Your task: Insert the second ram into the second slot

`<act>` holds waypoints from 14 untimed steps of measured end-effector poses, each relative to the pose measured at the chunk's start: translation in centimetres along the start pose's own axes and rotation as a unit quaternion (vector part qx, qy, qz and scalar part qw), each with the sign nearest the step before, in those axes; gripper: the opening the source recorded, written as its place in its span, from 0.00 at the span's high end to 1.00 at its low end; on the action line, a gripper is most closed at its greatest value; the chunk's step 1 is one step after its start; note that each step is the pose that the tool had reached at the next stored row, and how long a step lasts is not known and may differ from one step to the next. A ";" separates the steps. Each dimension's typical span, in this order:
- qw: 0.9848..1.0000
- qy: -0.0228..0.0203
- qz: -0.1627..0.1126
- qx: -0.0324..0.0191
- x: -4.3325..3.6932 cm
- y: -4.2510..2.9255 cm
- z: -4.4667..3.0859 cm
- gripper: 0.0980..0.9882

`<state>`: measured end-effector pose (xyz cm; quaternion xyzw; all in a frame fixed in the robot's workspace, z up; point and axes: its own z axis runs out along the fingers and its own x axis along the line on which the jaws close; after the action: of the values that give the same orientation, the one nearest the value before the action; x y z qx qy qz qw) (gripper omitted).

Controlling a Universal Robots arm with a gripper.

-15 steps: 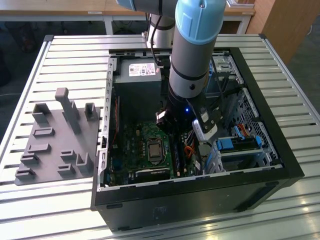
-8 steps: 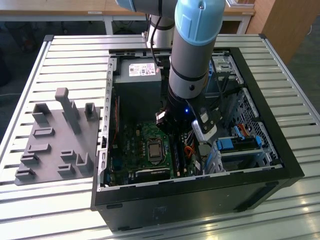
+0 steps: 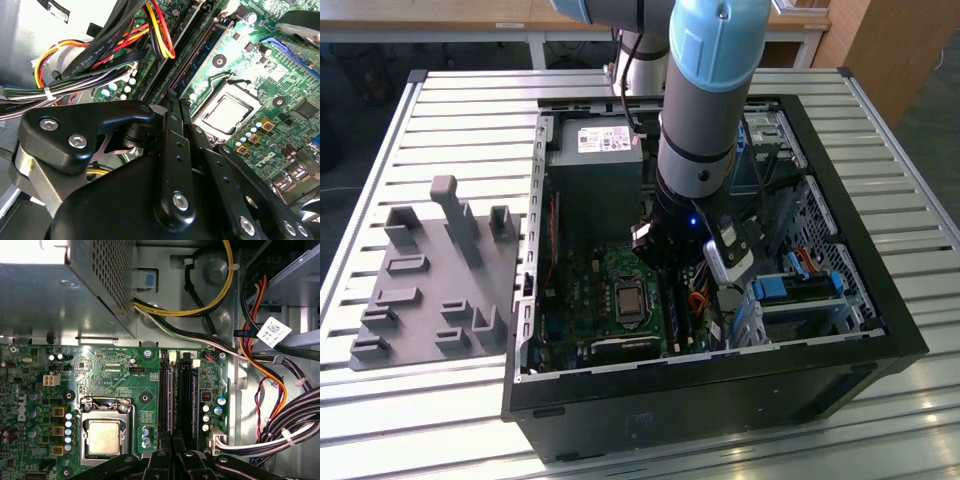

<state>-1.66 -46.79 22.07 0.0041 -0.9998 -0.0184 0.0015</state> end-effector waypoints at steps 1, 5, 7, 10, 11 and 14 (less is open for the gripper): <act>1.000 0.000 0.000 0.000 0.00 0.00 0.00 0.96; 1.000 0.000 0.001 0.000 -0.03 0.00 0.00 0.96; 1.000 0.000 0.003 0.000 -0.04 0.00 0.01 0.96; 1.000 0.000 0.010 0.000 -0.05 0.00 0.00 0.96; 1.000 0.000 0.012 0.000 -0.07 0.00 0.01 0.96; 1.000 -0.001 0.016 0.000 -0.08 -0.01 0.00 0.96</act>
<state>-1.58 -46.79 22.07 -0.0117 -0.9998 -0.0184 0.0012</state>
